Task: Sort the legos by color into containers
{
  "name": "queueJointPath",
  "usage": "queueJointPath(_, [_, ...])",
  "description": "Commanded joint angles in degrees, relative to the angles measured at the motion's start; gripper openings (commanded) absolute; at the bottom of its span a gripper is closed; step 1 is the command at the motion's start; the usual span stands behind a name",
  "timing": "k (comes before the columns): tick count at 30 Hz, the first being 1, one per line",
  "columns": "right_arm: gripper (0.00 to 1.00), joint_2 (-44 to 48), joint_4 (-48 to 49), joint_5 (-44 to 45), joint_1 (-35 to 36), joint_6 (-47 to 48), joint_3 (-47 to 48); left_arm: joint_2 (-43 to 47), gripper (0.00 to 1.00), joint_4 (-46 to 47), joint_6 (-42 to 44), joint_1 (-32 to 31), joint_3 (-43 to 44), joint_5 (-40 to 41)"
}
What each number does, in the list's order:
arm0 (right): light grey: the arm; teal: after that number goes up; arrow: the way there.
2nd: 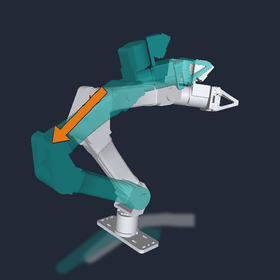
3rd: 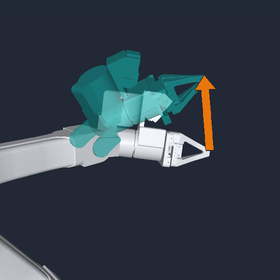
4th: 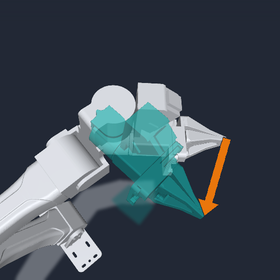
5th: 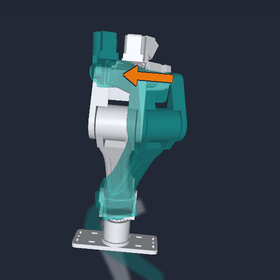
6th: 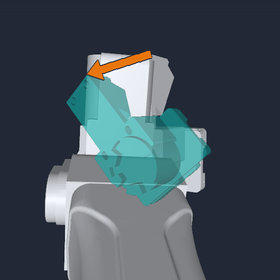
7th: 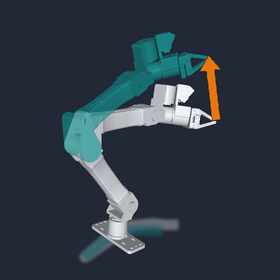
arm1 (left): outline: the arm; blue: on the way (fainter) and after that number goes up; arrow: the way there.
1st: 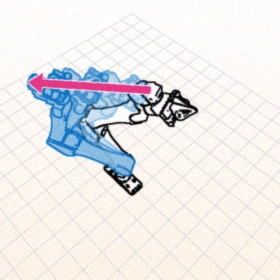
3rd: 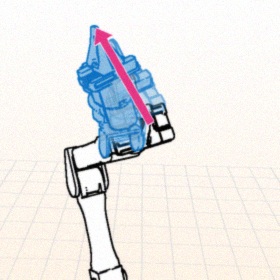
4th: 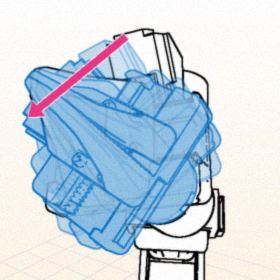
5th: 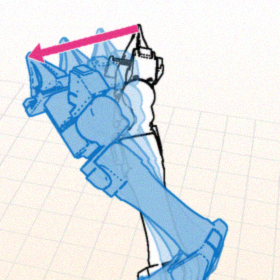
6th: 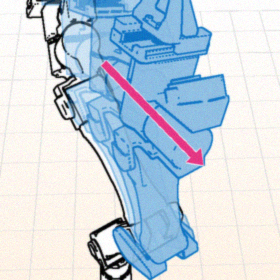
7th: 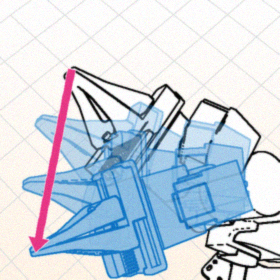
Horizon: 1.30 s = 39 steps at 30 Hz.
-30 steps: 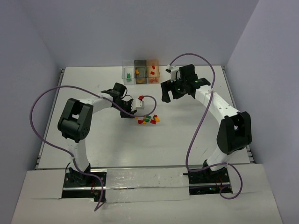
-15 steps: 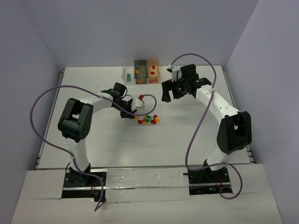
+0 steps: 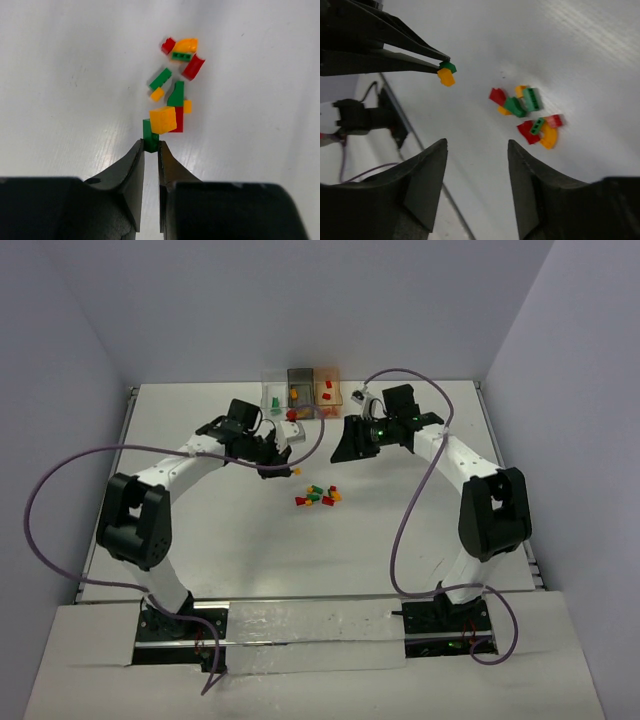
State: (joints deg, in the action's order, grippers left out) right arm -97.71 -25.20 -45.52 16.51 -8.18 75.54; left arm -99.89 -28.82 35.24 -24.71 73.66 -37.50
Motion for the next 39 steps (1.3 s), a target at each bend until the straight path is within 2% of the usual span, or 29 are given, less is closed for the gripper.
queueJointPath(1, [0.54,-1.9,9.2,-14.6,-0.5,-10.7,-1.8,5.6,0.00,5.2,-10.1,-0.3,-1.7,-5.0])
queueJointPath(3, [0.52,-2.6,13.1,-18.2,-0.6,-14.1,-2.5,6.6,0.00,6.3,-12.8,-0.3,-2.0,-6.0])
queueJointPath(5, [0.53,-2.9,20.9,-23.5,-0.6,-21.7,-4.2,7.9,0.00,7.4,-16.9,-0.3,-2.5,-9.3])
queueJointPath(8, [0.59,-3.4,29.5,-27.0,-0.4,-28.5,-6.2,8.3,0.00,8.9,-20.2,-0.3,-2.9,-11.1])
queueJointPath(11, [0.63,-3.8,32.2,-27.8,-0.3,-30.2,-6.9,8.7,0.00,9.9,-22.2,-0.3,-3.5,-12.4])
queueJointPath(24, [0.64,-6.3,19.7,-24.7,2.1,-21.8,-2.9,9.1,0.00,11.7,-27.4,-0.3,-3.0,-14.5])
queueJointPath(26, [0.68,-5.9,17.3,-23.3,2.4,-18.6,-1.7,8.6,0.00,11.1,-27.4,-0.3,-2.4,-14.5])
queueJointPath(30, [0.68,-4.3,12.9,-22.2,2.7,-12.1,-0.8,8.3,0.00,10.1,-27.2,-0.3,-2.3,-15.2])
queueJointPath(36, [0.67,-2.1,3.8,-22.1,2.6,1.2,2.0,7.4,0.00,6.6,-26.3,-0.3,-1.1,-18.9])
queueJointPath(39, [0.63,-2.5,0.6,-21.7,2.7,3.6,4.1,7.3,0.00,6.1,-27.4,-0.3,-1.0,-19.9])
